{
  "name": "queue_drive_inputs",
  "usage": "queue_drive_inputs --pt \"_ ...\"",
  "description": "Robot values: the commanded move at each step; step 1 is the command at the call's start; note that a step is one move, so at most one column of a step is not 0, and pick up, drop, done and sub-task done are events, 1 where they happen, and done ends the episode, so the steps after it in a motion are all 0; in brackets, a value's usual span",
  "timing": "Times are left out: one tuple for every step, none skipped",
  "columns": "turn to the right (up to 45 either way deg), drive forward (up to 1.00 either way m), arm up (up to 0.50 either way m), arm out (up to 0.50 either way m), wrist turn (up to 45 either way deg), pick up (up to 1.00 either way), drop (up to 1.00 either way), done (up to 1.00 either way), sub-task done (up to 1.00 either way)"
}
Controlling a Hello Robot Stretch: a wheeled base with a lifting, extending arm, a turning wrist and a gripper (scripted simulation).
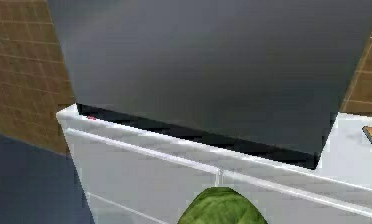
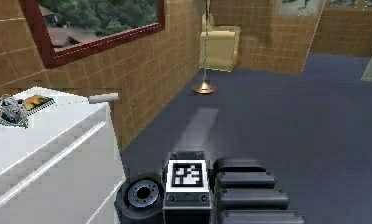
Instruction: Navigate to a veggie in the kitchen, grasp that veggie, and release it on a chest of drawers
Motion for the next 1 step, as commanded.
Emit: queue_drive_inputs --pt "45.0 0.0 0.0 0.0 0.0 0.0 0.0 0.0 0.0"
